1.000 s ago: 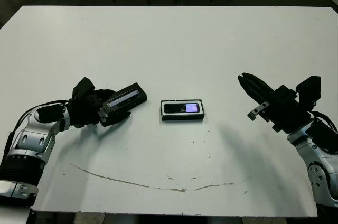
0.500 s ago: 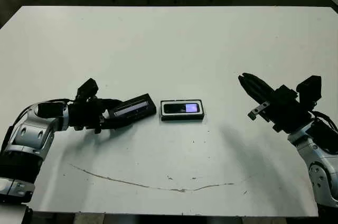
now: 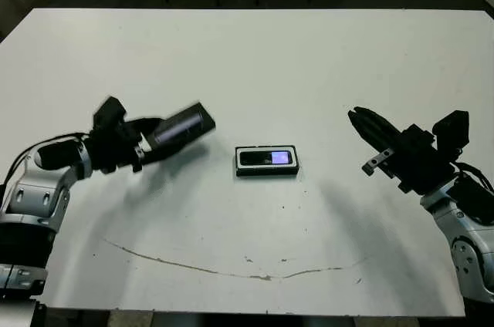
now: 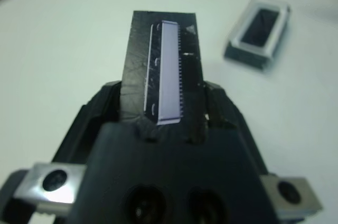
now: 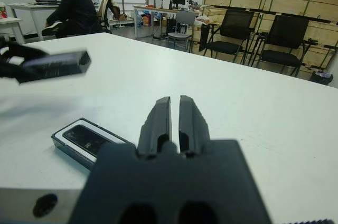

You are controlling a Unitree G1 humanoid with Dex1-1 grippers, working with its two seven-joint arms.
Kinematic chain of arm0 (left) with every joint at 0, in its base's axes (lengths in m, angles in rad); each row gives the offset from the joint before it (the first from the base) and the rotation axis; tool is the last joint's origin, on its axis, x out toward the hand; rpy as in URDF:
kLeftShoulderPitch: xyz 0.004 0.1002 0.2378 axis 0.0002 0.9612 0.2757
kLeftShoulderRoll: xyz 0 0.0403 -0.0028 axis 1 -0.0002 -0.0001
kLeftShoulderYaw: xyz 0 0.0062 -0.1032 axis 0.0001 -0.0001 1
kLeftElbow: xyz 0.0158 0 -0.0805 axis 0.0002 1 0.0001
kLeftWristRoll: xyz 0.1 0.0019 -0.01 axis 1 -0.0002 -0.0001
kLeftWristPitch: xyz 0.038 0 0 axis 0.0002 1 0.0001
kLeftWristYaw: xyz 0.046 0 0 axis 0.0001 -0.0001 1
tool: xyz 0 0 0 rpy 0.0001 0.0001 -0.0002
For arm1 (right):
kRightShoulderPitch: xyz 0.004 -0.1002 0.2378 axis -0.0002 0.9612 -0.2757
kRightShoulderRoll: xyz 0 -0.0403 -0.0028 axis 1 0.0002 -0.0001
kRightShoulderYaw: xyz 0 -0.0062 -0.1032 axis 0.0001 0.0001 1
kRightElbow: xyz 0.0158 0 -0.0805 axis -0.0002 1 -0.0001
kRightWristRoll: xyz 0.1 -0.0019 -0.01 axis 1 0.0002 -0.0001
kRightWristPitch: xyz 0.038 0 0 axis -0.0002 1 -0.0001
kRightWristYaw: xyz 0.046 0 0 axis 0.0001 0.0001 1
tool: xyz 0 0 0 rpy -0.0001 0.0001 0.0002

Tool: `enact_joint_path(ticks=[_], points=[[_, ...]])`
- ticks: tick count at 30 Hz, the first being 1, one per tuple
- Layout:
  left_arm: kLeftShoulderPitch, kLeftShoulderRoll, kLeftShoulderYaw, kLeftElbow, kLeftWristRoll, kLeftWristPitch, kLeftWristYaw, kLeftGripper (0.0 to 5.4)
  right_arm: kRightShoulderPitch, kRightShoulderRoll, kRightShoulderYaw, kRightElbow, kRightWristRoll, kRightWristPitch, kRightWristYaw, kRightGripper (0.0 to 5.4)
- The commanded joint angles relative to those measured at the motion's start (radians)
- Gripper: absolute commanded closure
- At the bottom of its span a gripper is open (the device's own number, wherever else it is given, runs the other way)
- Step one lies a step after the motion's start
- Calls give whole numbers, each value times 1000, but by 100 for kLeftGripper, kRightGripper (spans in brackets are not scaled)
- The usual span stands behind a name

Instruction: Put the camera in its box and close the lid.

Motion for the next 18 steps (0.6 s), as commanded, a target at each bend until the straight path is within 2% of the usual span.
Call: enact_joint_path(ticks=[1,3,8,13,15,18], points=[[-54,-17,15,11,-44,38,-9,262,13,-1,6,1,-7,13,-12,540],[-90,-13,-1,13,-56,70,-32,262,11,2,9,5,-6,9,-11,540],[-172,2,-83,65,-12,54,-131,262,14,6,23,2,-9,17,-19,540],[-241,-12,-151,119,24,75,-196,262,16,10,34,21,-13,-28,0,540],[-258,-21,-176,134,42,85,-203,262,14,8,30,19,0,-13,0,540],[-267,-36,-204,163,68,63,-207,262,8,3,16,5,51,49,-5,540]])
